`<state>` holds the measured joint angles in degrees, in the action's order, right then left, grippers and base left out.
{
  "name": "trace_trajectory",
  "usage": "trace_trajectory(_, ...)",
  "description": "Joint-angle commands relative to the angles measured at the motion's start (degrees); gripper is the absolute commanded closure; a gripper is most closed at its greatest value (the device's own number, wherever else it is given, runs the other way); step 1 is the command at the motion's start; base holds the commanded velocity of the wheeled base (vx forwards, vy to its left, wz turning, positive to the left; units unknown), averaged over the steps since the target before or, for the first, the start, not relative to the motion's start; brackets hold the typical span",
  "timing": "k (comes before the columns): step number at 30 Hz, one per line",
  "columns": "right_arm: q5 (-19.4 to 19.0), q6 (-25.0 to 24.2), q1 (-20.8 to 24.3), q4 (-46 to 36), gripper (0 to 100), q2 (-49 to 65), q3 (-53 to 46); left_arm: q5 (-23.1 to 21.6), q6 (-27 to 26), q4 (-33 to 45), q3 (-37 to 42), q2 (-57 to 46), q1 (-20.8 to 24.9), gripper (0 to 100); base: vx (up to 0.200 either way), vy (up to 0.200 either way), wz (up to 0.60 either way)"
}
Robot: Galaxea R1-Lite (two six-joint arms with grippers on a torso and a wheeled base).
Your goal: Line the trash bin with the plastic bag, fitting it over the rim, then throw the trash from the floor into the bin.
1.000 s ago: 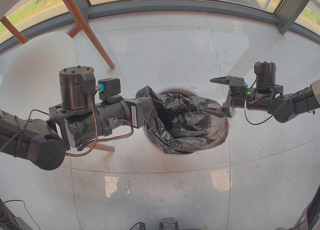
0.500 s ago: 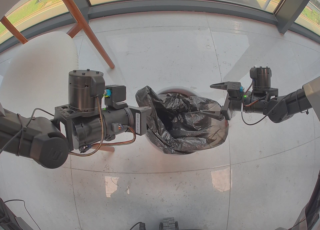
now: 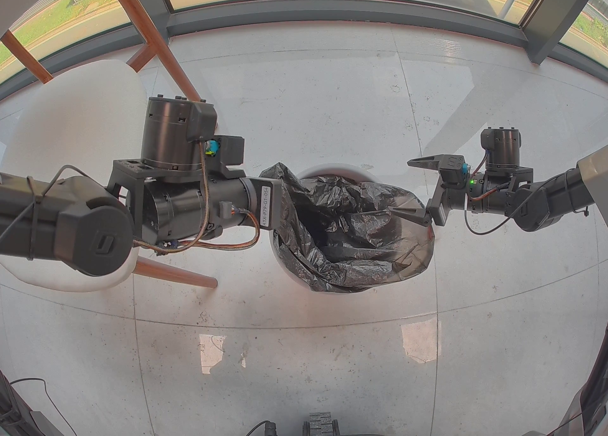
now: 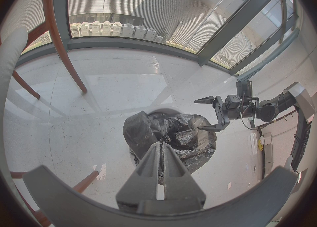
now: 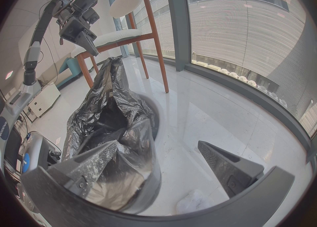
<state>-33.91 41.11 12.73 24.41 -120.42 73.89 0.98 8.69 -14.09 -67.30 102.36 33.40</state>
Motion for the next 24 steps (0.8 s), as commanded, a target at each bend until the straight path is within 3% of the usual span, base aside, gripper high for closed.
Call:
trace_trajectory(1,-0.1,0.0,-0.4,0.3,0,0.6,-0.1,0.1,-0.2,1.8,-1.5,-0.4,0.2,100,0.0,0.0,0.0)
trace_trajectory(2,-0.1,0.0,-0.4,0.3,0,0.6,-0.1,0.2,-0.2,2.3,-1.6,-0.6,0.2,100,0.0,0.0,0.0)
trace_trajectory(3,-0.1,0.0,-0.4,0.3,0,0.6,-0.1,0.3,-0.3,2.5,-1.7,-1.0,0.4,0,0.0,0.0,0.0)
trace_trajectory(9,0.0,-0.1,-0.3,0.1,0,0.7,-0.2,6.0,-2.0,3.7,-1.5,-1.3,2.5,0,0.0,0.0,0.0)
trace_trajectory(24,0.1,-0.1,-0.1,0.5,0,1.2,-0.2,8.7,-1.7,2.7,-5.6,8.0,1.9,0,0.0,0.0,0.0)
